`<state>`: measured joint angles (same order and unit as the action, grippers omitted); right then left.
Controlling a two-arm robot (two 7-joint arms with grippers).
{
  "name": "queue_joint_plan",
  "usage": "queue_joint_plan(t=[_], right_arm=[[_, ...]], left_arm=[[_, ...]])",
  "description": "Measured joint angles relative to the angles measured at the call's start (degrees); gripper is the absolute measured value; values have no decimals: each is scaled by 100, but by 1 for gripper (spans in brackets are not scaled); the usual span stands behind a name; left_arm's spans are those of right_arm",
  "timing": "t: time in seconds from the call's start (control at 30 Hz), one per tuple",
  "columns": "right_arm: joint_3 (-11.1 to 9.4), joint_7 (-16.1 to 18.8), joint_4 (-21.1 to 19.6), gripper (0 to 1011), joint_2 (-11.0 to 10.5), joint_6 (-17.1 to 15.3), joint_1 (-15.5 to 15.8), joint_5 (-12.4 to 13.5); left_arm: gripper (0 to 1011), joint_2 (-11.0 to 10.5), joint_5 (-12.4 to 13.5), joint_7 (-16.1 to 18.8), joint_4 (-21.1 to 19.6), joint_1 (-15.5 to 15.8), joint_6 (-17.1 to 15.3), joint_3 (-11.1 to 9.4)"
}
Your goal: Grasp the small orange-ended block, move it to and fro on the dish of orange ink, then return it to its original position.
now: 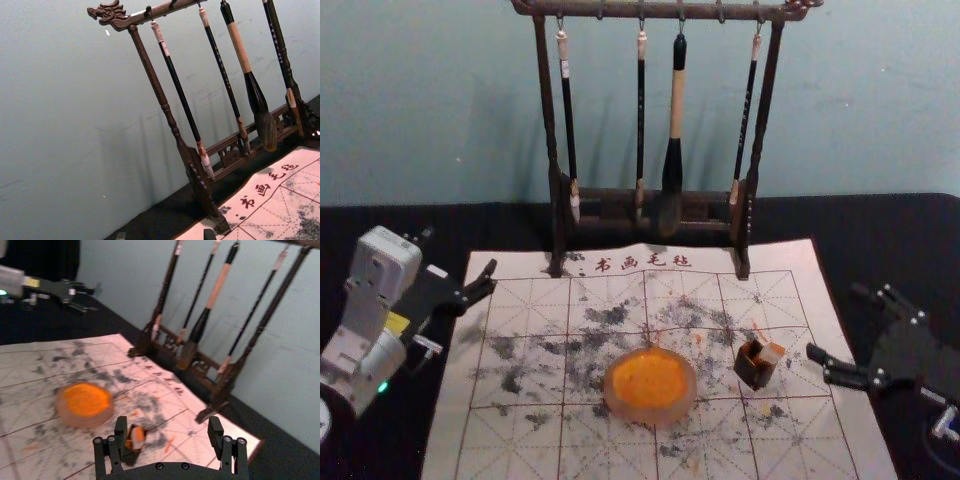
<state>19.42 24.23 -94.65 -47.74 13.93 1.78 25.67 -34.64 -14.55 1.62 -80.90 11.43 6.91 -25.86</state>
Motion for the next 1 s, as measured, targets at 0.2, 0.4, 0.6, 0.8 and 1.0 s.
queue_joint_plan(t=[0.2,0.4,0.6,0.8,1.0], right_arm=[[46,373,68,1003,-28,-26,-21,57],[146,667,265,1003,78,-206,-197,21],[242,810,495,1003,230,-345,-397,-127],[345,985,779,1003,415,-447,-639,-292],[426,1132,1084,1003,613,-488,-888,-468]], left_arm=[[1001,0,0,0,0,0,0,0],[1001,0,0,0,0,0,0,0],[1001,0,0,0,0,0,0,0],[1001,0,0,0,0,0,0,0],[1001,0,0,0,0,0,0,0]])
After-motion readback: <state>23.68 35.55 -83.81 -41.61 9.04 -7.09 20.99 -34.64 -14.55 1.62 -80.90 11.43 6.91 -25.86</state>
